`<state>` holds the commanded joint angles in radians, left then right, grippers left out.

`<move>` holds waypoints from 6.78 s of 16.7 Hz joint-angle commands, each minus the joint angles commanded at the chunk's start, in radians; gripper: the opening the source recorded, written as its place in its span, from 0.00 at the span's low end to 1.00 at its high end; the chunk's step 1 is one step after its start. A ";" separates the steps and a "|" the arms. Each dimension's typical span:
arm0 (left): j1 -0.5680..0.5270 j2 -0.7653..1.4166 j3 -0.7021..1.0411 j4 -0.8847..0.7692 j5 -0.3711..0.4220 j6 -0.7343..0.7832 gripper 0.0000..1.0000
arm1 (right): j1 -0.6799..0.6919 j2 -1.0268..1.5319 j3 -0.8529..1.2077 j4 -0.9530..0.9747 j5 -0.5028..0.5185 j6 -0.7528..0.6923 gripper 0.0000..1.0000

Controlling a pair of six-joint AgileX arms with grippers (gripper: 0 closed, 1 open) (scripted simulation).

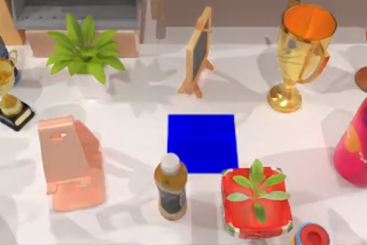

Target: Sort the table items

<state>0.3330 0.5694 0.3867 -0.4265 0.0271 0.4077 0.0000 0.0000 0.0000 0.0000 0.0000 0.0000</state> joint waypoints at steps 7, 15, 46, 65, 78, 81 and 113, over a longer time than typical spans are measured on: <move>0.154 0.614 0.354 -0.435 -0.016 0.291 1.00 | 0.000 0.000 0.000 0.000 0.000 0.000 1.00; 0.135 0.869 0.530 -0.629 -0.028 0.385 1.00 | 0.000 0.000 0.000 0.000 0.000 0.000 1.00; 0.139 1.053 0.300 -0.214 -0.028 0.392 0.10 | 0.000 0.000 0.000 0.000 0.000 0.000 1.00; 0.137 0.910 0.505 -0.561 -0.019 0.386 0.00 | 0.000 0.000 0.000 0.000 0.000 0.000 1.00; 0.107 0.843 0.632 -0.704 -0.012 0.441 0.00 | 0.000 0.000 0.000 0.000 0.000 0.000 1.00; 0.033 0.842 0.721 -0.711 0.001 0.586 0.00 | 0.000 0.000 0.000 0.000 0.000 0.000 1.00; -1.066 1.771 1.527 -0.732 -0.015 2.021 0.00 | 0.000 0.000 0.000 0.000 0.000 0.000 1.00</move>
<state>-0.7330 2.3407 1.9141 -1.1582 0.0118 2.4282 0.0000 0.0000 0.0000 0.0000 0.0000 0.0000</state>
